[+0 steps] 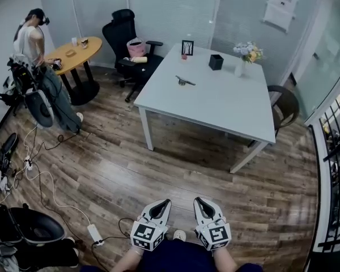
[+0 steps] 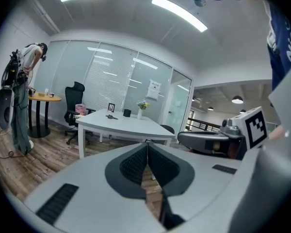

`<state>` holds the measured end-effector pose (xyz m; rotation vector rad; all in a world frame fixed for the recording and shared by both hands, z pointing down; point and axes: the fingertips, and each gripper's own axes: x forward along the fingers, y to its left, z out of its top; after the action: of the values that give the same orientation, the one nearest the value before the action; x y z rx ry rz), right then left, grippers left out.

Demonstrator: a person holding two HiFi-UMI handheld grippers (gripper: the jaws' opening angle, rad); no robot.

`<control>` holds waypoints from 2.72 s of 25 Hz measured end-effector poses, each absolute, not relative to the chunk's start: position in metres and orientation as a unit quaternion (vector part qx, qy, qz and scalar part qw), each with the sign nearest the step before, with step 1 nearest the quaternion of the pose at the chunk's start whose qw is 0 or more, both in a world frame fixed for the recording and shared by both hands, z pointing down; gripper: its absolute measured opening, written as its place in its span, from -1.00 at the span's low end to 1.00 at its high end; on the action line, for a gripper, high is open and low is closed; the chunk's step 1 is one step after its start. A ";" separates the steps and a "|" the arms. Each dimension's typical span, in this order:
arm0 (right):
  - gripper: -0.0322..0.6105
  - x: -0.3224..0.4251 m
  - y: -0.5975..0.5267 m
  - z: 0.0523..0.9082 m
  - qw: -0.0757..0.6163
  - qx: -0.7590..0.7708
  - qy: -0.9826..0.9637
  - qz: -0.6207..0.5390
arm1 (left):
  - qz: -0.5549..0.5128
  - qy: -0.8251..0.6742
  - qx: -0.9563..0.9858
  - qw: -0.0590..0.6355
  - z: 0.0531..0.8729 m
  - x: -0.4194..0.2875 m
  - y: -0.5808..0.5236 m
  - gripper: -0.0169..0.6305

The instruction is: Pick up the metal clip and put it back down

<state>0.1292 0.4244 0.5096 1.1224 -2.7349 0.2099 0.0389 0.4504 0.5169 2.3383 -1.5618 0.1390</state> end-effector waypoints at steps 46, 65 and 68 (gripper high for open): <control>0.54 0.078 0.205 0.532 0.126 0.324 -0.936 0.060 | 0.035 -0.585 0.794 0.160 0.518 -0.017 0.249 0.45; 0.54 0.103 0.115 0.543 0.130 0.316 -0.936 0.085 | 0.057 -0.592 0.785 0.171 0.530 0.014 0.155 0.45; 0.54 0.099 0.106 0.545 0.131 0.321 -0.934 0.088 | 0.064 -0.587 0.788 0.176 0.537 0.010 0.141 0.45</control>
<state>0.0990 0.1062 0.5451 0.9336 -2.7112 0.2564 0.0096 0.1412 0.5367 2.2318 -1.6621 0.1810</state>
